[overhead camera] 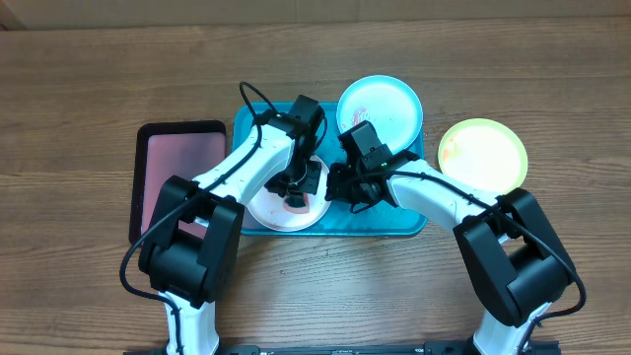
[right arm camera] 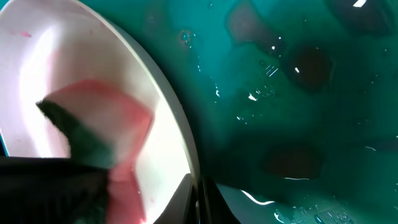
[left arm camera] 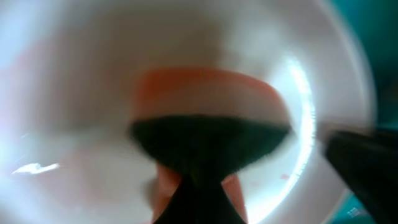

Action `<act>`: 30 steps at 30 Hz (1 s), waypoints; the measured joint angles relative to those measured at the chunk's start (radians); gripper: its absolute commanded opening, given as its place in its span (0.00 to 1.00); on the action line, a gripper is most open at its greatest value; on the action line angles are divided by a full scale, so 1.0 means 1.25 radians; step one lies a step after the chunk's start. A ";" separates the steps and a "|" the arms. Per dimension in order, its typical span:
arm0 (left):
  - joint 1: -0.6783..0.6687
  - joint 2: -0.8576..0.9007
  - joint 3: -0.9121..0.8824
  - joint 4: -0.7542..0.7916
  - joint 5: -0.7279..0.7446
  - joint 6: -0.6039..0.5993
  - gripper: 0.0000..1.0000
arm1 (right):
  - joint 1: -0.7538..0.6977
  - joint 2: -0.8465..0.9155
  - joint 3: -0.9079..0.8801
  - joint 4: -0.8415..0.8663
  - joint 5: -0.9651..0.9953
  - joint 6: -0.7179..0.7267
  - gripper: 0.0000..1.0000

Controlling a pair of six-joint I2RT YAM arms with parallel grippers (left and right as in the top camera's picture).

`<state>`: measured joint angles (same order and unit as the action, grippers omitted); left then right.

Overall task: Clean dirty plates on tray and stack at the side
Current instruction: 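Scrub the white plate with the sponge while right gripper holds it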

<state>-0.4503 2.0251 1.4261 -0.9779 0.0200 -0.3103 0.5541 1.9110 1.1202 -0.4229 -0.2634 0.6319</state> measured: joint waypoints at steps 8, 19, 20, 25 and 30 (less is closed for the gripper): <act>0.001 0.000 0.000 -0.169 -0.241 -0.243 0.04 | -0.002 0.000 0.000 0.001 -0.002 -0.001 0.04; 0.001 0.000 0.000 -0.053 -0.014 -0.063 0.04 | -0.005 0.000 0.001 -0.004 -0.002 0.000 0.04; 0.001 0.000 0.000 -0.043 0.025 -0.037 0.05 | -0.006 0.000 0.001 -0.005 -0.003 0.000 0.04; 0.001 0.000 0.000 0.010 0.121 0.028 0.04 | -0.009 0.000 0.001 -0.007 -0.009 0.000 0.04; 0.001 0.000 -0.002 0.114 0.134 0.048 0.04 | -0.009 0.000 0.001 -0.007 -0.012 0.000 0.04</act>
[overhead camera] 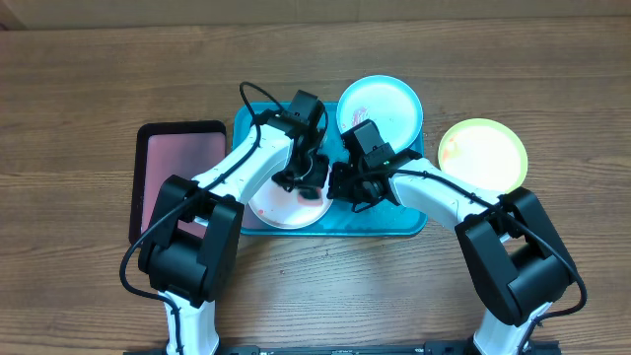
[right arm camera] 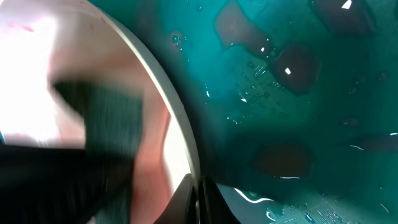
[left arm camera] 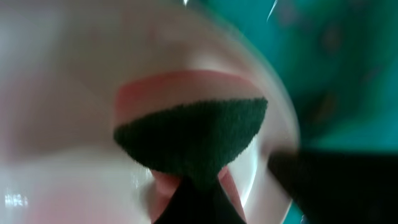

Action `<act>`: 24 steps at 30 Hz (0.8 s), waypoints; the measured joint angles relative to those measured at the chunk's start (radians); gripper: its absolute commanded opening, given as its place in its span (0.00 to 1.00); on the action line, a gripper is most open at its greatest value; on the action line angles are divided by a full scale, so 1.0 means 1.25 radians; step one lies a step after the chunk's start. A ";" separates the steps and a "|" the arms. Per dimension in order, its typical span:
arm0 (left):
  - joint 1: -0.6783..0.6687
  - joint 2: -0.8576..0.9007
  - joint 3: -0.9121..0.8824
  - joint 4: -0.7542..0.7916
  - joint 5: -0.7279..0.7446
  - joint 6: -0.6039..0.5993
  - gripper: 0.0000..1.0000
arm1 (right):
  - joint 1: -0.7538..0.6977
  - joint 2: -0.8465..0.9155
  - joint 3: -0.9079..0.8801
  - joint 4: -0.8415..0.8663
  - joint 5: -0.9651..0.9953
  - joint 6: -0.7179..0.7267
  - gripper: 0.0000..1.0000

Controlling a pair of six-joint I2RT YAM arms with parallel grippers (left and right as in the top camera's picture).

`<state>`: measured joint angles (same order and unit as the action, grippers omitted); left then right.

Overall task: Clean dirty plates on tray and stack at the side
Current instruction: 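Scrub the white plate with the sponge while right gripper holds it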

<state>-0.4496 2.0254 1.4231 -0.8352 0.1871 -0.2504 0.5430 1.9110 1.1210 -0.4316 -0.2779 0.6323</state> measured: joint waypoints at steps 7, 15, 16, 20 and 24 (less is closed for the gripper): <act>0.000 0.000 -0.003 0.116 -0.049 0.005 0.04 | -0.010 0.000 0.000 0.000 0.006 0.004 0.04; 0.005 0.000 -0.002 0.023 -0.296 -0.098 0.04 | -0.008 0.000 0.002 -0.002 -0.001 0.002 0.04; 0.008 0.000 -0.002 0.009 -0.322 -0.110 0.04 | -0.008 0.000 0.002 -0.003 -0.003 0.002 0.04; 0.023 0.000 -0.002 -0.050 -0.392 -0.139 0.04 | -0.008 0.000 0.002 -0.003 -0.005 0.000 0.04; 0.026 0.000 -0.002 -0.123 -0.419 -0.156 0.04 | -0.008 0.000 0.002 -0.004 -0.006 -0.001 0.04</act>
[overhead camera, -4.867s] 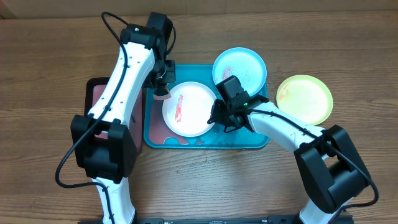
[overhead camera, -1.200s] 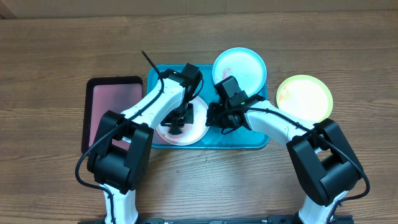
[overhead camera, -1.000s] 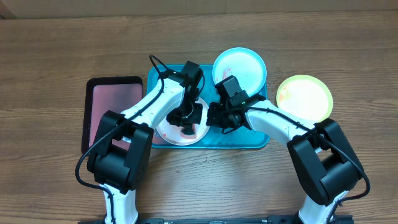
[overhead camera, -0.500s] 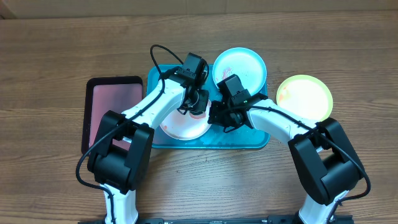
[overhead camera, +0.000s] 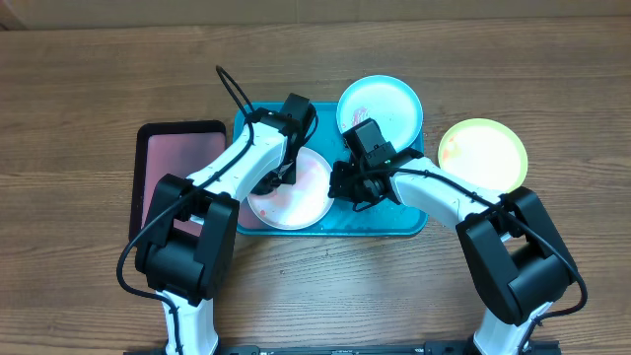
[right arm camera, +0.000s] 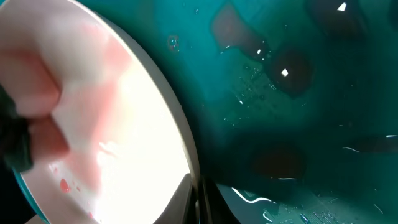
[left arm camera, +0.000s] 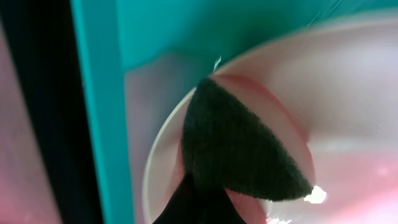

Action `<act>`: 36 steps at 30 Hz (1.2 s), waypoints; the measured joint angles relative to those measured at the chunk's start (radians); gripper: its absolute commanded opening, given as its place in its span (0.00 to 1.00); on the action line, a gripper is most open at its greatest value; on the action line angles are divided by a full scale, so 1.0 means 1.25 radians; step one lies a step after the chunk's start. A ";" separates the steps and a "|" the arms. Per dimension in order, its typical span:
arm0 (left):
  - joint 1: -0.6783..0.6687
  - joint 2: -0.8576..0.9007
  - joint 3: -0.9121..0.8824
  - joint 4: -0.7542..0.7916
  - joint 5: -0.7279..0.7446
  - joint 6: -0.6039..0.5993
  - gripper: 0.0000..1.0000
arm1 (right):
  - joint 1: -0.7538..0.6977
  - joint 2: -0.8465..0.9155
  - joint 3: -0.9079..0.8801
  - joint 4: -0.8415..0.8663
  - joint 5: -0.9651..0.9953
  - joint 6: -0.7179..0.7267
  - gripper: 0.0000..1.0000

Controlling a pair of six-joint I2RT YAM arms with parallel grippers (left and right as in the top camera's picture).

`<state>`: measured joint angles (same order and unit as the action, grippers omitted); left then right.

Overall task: Clean dirty plates on tray and stack at the side
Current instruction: 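Scrub the white plate with the sponge while right gripper holds it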

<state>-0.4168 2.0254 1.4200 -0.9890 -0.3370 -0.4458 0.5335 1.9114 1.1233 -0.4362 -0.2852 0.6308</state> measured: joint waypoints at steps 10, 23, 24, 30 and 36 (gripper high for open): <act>0.007 0.000 0.000 -0.078 0.272 0.233 0.04 | 0.003 0.000 0.000 -0.002 -0.002 -0.003 0.04; 0.009 0.000 -0.002 0.151 0.531 0.389 0.04 | 0.002 0.000 0.000 -0.004 0.003 -0.002 0.04; 0.009 0.000 -0.002 0.161 0.518 0.380 0.04 | 0.002 0.000 0.000 -0.004 0.004 -0.002 0.04; 0.003 0.000 0.000 0.155 0.293 0.237 0.04 | 0.002 0.000 0.000 -0.002 0.003 -0.002 0.04; -0.001 0.000 0.001 0.026 0.021 0.041 0.04 | 0.004 0.000 0.000 -0.002 0.000 -0.003 0.03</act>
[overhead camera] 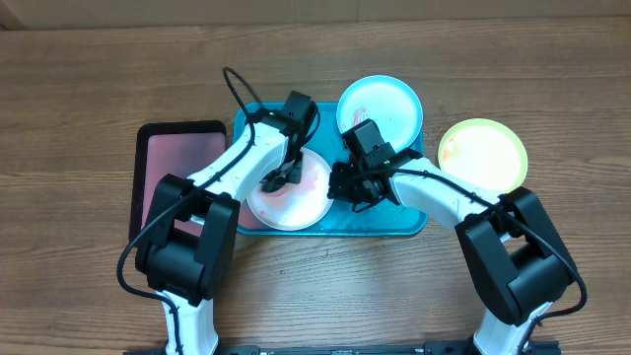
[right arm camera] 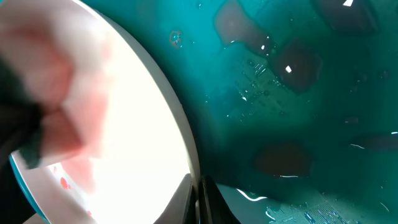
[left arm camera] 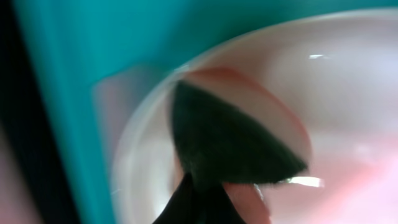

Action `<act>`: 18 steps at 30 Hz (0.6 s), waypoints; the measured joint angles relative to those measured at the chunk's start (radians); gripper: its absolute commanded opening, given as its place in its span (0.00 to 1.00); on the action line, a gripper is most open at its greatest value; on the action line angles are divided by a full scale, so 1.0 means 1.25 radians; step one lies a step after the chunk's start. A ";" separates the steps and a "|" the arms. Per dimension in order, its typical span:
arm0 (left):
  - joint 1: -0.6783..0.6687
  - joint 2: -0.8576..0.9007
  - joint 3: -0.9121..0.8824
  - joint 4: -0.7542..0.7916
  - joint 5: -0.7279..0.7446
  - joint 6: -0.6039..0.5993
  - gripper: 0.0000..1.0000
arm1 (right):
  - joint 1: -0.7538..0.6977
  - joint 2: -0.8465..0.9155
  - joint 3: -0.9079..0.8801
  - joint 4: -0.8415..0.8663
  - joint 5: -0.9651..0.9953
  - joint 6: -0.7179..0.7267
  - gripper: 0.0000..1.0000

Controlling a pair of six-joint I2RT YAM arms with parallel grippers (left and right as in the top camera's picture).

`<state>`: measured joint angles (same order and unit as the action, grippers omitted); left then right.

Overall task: Clean dirty plates on tray and stack at the side
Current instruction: 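Scrub the white plate with the sponge while right gripper holds it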

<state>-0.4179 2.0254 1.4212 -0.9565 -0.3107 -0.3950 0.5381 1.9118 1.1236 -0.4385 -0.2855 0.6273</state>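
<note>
A white plate (overhead camera: 294,202) smeared with pink lies in the left part of the teal tray (overhead camera: 399,225). My left gripper (overhead camera: 275,178) is shut on a pink sponge with a dark green pad (left arm camera: 227,143), pressed on the plate's upper left part. My right gripper (overhead camera: 338,189) is shut on the plate's right rim (right arm camera: 186,155). A pale blue plate (overhead camera: 386,106) with pink stains lies at the tray's back right. A yellow-green plate (overhead camera: 483,155) sits on the table right of the tray.
A black tray with a pink inside (overhead camera: 177,173) lies on the wooden table left of the teal tray. The teal tray floor (right arm camera: 292,93) is wet, with droplets and glints.
My left gripper with the sponge has shifted slightly right and inward on the white plate. The right gripper still pinches the plate's right rim in the same spot.
The sponge was first pressed on the plate's middle, then near its right side by the right gripper. Later it stood at the plate's upper left edge, and now sits just inside that edge. All the while my right gripper held the rim.
</note>
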 measured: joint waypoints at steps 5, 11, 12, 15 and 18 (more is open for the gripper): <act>-0.001 0.000 -0.001 -0.072 -0.066 -0.072 0.04 | 0.001 0.001 0.000 0.000 -0.005 0.000 0.04; 0.003 0.000 -0.001 -0.072 0.128 0.060 0.04 | 0.001 0.001 0.000 -0.002 -0.005 0.000 0.04; 0.005 0.000 -0.001 -0.070 0.180 0.099 0.04 | 0.001 0.001 0.000 -0.002 -0.005 0.000 0.04; 0.008 0.000 -0.001 -0.061 0.331 0.204 0.04 | 0.001 0.001 0.000 -0.002 -0.005 0.000 0.04; 0.000 0.000 -0.001 -0.020 0.450 0.283 0.04 | 0.001 0.001 0.000 -0.002 -0.005 0.001 0.04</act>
<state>-0.4179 2.0254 1.4200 -0.9817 0.2520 -0.0418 0.5388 1.9125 1.1236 -0.4416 -0.2916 0.6281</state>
